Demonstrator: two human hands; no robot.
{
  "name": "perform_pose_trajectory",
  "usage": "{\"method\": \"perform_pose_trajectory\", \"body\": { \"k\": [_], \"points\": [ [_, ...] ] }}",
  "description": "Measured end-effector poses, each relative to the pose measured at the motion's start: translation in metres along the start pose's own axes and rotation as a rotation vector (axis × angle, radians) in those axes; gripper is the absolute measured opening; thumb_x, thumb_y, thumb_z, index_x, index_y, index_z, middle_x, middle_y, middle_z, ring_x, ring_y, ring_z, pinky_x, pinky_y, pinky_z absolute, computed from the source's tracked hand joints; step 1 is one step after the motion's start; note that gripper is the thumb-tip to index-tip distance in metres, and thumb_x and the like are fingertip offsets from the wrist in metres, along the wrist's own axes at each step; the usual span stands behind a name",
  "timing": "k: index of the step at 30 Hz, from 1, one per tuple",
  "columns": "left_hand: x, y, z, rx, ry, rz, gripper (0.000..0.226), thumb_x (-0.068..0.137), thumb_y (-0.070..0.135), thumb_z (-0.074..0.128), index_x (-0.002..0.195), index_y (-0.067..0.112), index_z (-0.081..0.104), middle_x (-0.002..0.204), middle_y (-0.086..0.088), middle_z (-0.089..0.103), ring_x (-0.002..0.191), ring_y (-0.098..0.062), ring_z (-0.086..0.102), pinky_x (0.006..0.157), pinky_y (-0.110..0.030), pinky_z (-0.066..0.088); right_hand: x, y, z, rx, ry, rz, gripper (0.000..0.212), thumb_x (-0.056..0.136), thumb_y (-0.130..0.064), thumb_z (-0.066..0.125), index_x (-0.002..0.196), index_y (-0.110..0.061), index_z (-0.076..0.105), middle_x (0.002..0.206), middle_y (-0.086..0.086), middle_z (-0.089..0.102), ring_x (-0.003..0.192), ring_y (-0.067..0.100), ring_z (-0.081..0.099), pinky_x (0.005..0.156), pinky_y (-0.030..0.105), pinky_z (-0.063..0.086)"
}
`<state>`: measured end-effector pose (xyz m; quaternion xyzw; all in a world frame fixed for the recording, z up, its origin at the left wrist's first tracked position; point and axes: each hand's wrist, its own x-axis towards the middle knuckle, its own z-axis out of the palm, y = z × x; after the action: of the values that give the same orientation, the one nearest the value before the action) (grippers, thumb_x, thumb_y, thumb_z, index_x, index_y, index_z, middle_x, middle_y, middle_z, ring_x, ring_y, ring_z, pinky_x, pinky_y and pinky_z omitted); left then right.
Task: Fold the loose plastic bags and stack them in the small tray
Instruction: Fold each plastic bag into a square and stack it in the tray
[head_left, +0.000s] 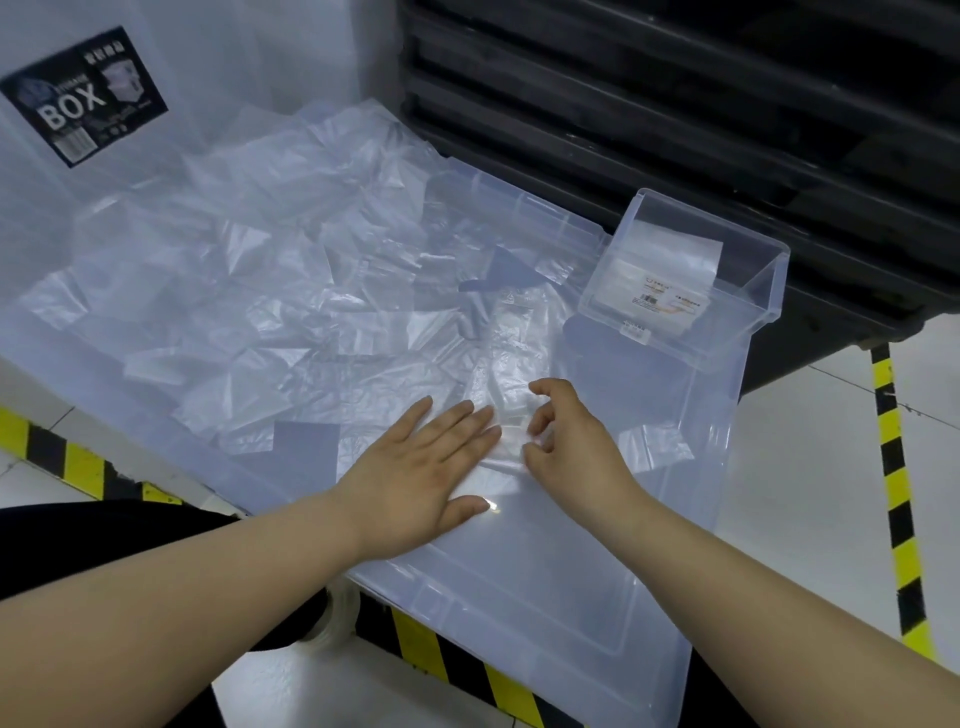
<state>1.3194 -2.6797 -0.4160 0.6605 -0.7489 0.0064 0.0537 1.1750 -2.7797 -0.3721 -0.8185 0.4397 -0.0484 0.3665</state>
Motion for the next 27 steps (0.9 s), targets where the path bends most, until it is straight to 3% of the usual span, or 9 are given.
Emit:
{"method": "perform_pose_trajectory", "body": {
  "k": [3,6,8,12,15,18,21,25,27],
  "points": [
    [0.0,-0.002,0.003,0.028,0.002,0.003,0.065,0.098,0.05,0.003,0.129,0.011,0.044,0.128,-0.009,0.058,0.117,-0.024,0.056,0.106,-0.036,0.012,-0.006,0.002,-0.001,-0.294,0.08,-0.079,0.053,0.084,0.001,0.054,0.133,-0.01,0.04,0.122,0.008,0.047,0.1,0.025,0.055,0.077,0.029,0.042],
    [0.001,-0.004,0.005,0.059,0.022,-0.002,0.07,0.097,0.051,0.003,0.13,0.006,0.046,0.132,-0.007,0.051,0.121,-0.022,0.05,0.105,-0.037,0.012,-0.008,0.015,0.006,-0.489,0.376,-0.385,0.035,0.071,-0.002,0.052,0.105,-0.008,0.053,0.097,0.015,0.063,0.092,0.025,0.053,0.076,0.03,0.044],
    [0.002,-0.003,0.004,0.056,0.029,-0.008,0.07,0.097,0.051,0.002,0.127,0.003,0.041,0.133,-0.004,0.043,0.122,-0.019,0.041,0.105,-0.036,0.012,-0.015,0.019,0.014,-0.524,0.356,-0.53,0.024,0.083,-0.014,0.041,0.099,-0.008,0.058,0.098,0.014,0.067,0.101,0.026,0.055,0.086,0.033,0.043],
    [0.004,-0.005,0.003,0.057,-0.019,0.001,0.077,0.097,0.052,0.002,0.124,0.002,0.053,0.128,-0.009,0.055,0.119,-0.023,0.052,0.105,-0.036,0.011,-0.024,0.014,0.025,-0.67,0.221,-0.528,0.051,0.096,-0.025,0.025,0.091,-0.008,0.073,0.098,0.007,0.071,0.091,0.019,0.069,0.085,0.026,0.049],
    [0.005,-0.003,-0.003,0.07,-0.051,0.01,0.08,0.096,0.053,0.001,0.118,0.004,0.061,0.122,-0.011,0.061,0.113,-0.025,0.059,0.105,-0.036,0.01,-0.018,0.01,0.022,-0.652,0.233,-0.527,0.037,0.076,-0.015,0.038,0.083,-0.008,0.075,0.089,0.006,0.073,0.08,0.016,0.071,0.069,0.022,0.054],
    [0.008,-0.003,-0.008,0.007,-0.038,0.016,0.077,0.098,0.048,0.002,0.116,0.004,0.063,0.119,-0.01,0.063,0.11,-0.025,0.06,0.107,-0.032,0.009,-0.01,0.009,0.016,-0.62,0.241,-0.533,0.012,0.059,-0.008,0.066,0.069,-0.01,0.073,0.077,0.004,0.072,0.065,0.017,0.07,0.05,0.02,0.051],
    [0.016,-0.007,-0.012,-0.115,0.076,0.028,0.066,0.1,0.045,0.007,0.123,0.007,0.055,0.123,-0.012,0.061,0.119,-0.023,0.052,0.107,-0.026,0.012,-0.005,0.009,0.009,-0.5,0.251,-0.463,0.024,0.067,-0.014,0.047,0.065,-0.012,0.071,0.064,0.0,0.068,0.051,0.018,0.065,0.039,0.018,0.044],
    [0.023,-0.014,-0.014,-0.385,0.19,0.057,0.055,0.088,0.047,0.041,0.129,0.01,0.048,0.13,-0.008,0.055,0.124,-0.013,0.034,0.105,-0.023,0.017,-0.011,0.011,-0.002,-0.27,0.287,-0.529,0.031,0.076,-0.018,0.043,0.079,-0.008,0.073,0.072,-0.001,0.071,0.064,0.011,0.063,0.054,0.02,0.047],
    [0.022,-0.01,-0.022,-0.655,0.172,-0.055,0.054,0.08,0.042,0.049,0.129,0.019,0.05,0.131,0.01,0.047,0.125,0.002,0.027,0.105,-0.009,0.016,-0.015,0.009,-0.008,-0.129,0.241,-0.522,0.032,0.078,-0.019,0.044,0.083,-0.007,0.073,0.074,-0.004,0.071,0.075,0.009,0.059,0.065,0.013,0.043]
  ]
}}
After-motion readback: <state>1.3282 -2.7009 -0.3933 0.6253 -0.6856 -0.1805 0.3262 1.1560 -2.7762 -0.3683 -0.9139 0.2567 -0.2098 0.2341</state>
